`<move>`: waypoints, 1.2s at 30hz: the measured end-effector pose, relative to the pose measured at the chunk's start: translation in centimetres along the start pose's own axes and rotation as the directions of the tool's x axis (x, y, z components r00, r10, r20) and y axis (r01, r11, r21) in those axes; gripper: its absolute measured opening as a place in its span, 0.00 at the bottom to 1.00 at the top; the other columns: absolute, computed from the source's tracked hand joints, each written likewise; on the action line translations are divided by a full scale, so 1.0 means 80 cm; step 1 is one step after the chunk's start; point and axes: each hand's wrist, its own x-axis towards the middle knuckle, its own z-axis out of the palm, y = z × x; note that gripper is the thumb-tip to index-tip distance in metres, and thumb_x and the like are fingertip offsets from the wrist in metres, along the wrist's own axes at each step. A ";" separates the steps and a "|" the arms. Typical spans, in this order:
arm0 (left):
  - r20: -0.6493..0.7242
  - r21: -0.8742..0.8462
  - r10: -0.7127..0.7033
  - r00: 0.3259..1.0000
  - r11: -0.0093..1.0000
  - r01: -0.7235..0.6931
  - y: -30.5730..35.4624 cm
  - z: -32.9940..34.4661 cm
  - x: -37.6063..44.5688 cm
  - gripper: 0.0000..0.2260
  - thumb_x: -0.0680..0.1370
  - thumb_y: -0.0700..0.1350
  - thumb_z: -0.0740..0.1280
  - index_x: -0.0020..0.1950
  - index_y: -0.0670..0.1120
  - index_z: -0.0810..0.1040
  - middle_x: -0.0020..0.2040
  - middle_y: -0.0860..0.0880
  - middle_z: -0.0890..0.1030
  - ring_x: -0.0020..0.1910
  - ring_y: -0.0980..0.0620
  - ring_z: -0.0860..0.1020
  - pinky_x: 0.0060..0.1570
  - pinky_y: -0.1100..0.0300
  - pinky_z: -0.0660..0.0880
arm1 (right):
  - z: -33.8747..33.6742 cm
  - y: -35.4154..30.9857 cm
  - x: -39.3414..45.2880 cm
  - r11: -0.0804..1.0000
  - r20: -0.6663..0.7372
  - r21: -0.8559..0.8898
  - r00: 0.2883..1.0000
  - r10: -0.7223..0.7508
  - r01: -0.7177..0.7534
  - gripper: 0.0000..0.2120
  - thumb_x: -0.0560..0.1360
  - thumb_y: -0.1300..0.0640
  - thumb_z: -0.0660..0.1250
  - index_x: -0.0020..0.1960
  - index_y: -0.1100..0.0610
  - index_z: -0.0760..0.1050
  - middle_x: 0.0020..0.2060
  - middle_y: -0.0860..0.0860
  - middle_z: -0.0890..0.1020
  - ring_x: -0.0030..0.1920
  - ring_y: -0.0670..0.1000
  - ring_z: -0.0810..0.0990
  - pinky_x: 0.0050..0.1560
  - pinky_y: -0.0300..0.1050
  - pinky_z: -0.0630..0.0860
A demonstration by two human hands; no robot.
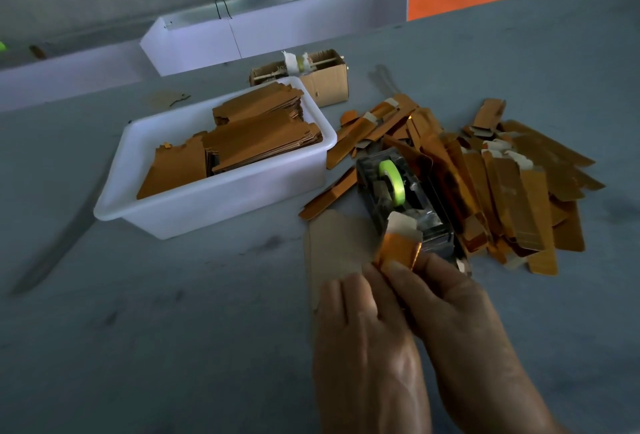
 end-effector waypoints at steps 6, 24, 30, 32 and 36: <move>-0.152 -0.232 -0.008 0.988 0.972 -0.028 -0.014 0.014 -0.009 0.23 0.54 0.36 0.81 0.47 0.46 0.85 0.35 0.48 0.74 0.39 0.52 0.72 0.23 0.66 0.68 | 0.000 0.004 0.006 0.996 -0.068 -0.086 0.998 -0.004 -0.002 0.11 0.66 0.46 0.71 0.39 0.54 0.80 0.34 0.51 0.83 0.39 0.51 0.83 0.45 0.49 0.81; 0.578 -0.815 -0.184 0.795 -0.168 0.554 -0.060 -0.007 0.021 0.09 0.60 0.42 0.72 0.36 0.39 0.83 0.35 0.38 0.83 0.29 0.48 0.80 0.28 0.61 0.78 | -0.041 -0.031 0.015 0.868 -0.169 -0.412 0.913 -0.370 0.275 0.14 0.70 0.40 0.60 0.40 0.49 0.77 0.34 0.48 0.79 0.32 0.42 0.77 0.25 0.30 0.70; 0.569 -0.813 -0.220 0.792 -0.290 0.504 -0.049 -0.012 0.037 0.05 0.63 0.41 0.72 0.36 0.41 0.83 0.40 0.40 0.83 0.34 0.50 0.81 0.28 0.65 0.77 | -0.063 -0.036 0.060 0.736 -0.117 -0.649 0.932 -0.344 0.190 0.08 0.74 0.52 0.67 0.36 0.45 0.76 0.36 0.44 0.79 0.35 0.42 0.77 0.29 0.30 0.66; 0.562 -0.818 -0.243 0.791 -0.308 0.486 -0.038 -0.012 0.041 0.01 0.64 0.41 0.72 0.33 0.44 0.83 0.39 0.42 0.83 0.35 0.51 0.81 0.28 0.65 0.77 | -0.060 -0.035 0.064 0.682 -0.079 -0.707 0.938 -0.338 0.186 0.09 0.74 0.52 0.67 0.35 0.45 0.76 0.33 0.40 0.77 0.36 0.42 0.76 0.29 0.32 0.65; 0.528 -0.845 -0.259 0.809 -0.258 0.469 -0.023 -0.011 0.048 0.12 0.72 0.39 0.70 0.29 0.48 0.81 0.33 0.48 0.82 0.32 0.56 0.80 0.28 0.66 0.76 | -0.057 -0.034 0.067 0.639 -0.046 -0.747 0.945 -0.324 0.183 0.07 0.73 0.49 0.67 0.39 0.49 0.80 0.36 0.38 0.75 0.44 0.48 0.75 0.43 0.45 0.71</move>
